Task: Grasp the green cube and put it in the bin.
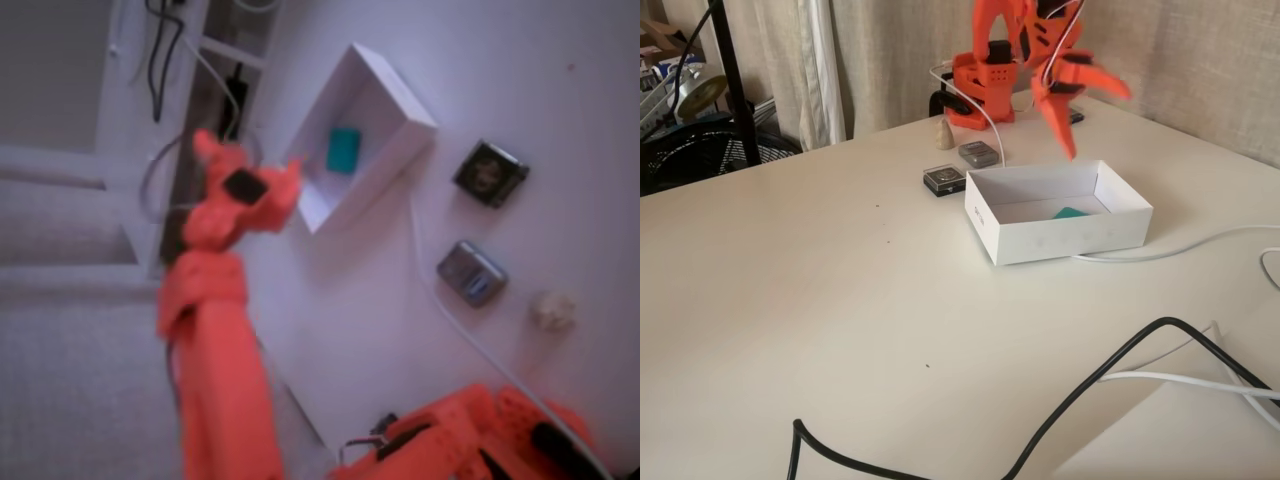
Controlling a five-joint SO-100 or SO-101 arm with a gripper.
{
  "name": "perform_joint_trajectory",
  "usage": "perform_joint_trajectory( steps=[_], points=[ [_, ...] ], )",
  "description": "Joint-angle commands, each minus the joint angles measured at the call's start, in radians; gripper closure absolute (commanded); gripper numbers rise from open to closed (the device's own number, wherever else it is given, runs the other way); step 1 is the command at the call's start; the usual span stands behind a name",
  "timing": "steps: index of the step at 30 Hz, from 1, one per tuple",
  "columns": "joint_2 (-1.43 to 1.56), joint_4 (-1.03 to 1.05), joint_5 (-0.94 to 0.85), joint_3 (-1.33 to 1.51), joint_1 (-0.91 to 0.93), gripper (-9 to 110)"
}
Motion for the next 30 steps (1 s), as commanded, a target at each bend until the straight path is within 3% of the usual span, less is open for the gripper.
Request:
perform_joint_trajectory(
  steps=[1,7,12,21,30],
  points=[
    [0.186,0.011,0.015,0.014,-0.123,48],
    [0.482,0.058,0.077,0.097,-0.342,48],
    [0.815,0.100,0.078,0.371,-0.448,48],
    [1.333,0.175,0.077,0.920,-0.462,48],
    [1.577,0.480,0.066,1.078,-0.436,48]
  ],
)
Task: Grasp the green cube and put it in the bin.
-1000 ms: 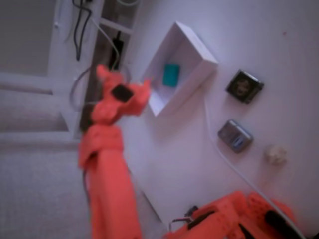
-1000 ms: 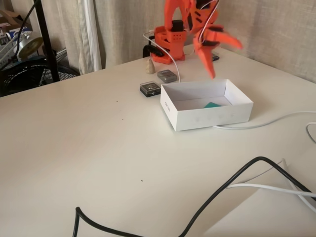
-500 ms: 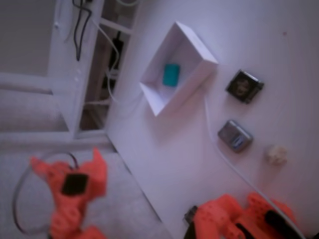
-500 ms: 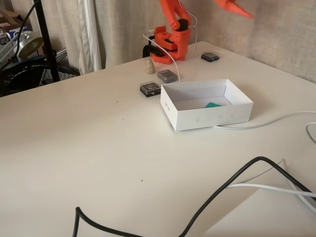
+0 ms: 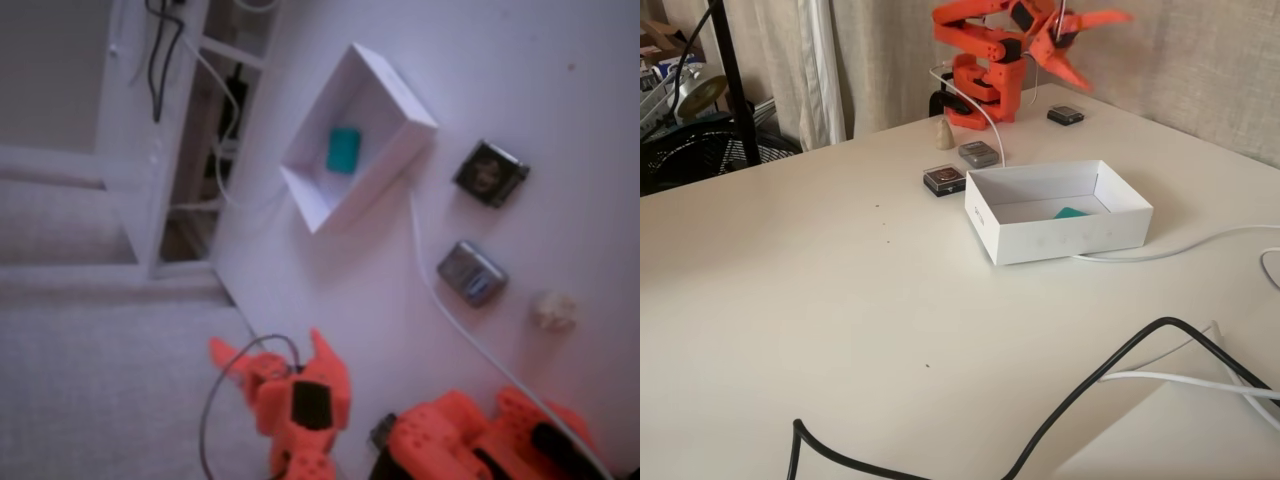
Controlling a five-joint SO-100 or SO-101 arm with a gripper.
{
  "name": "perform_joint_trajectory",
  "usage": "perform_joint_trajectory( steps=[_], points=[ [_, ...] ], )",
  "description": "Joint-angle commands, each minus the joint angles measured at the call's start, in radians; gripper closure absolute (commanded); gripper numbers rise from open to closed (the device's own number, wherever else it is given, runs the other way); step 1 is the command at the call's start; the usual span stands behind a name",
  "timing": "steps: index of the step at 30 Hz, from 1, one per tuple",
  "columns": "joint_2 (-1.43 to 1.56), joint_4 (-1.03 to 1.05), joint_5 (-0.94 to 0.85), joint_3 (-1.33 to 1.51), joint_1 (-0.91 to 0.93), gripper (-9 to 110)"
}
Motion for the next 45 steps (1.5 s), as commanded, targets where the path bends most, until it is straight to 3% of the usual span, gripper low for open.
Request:
perform_joint_trajectory(
  steps=[1,5,10,14,19,45],
  points=[
    [0.066,0.135,-0.009,0.006,0.003,48],
    [0.124,0.244,-0.012,0.023,-0.002,69],
    [0.124,0.229,-0.015,0.077,0.006,76],
    [0.124,0.209,-0.025,0.124,0.021,96],
    [0.124,0.207,-0.028,0.126,0.021,110],
    [0.124,0.207,-0.026,0.126,0.021,109]
  ],
)
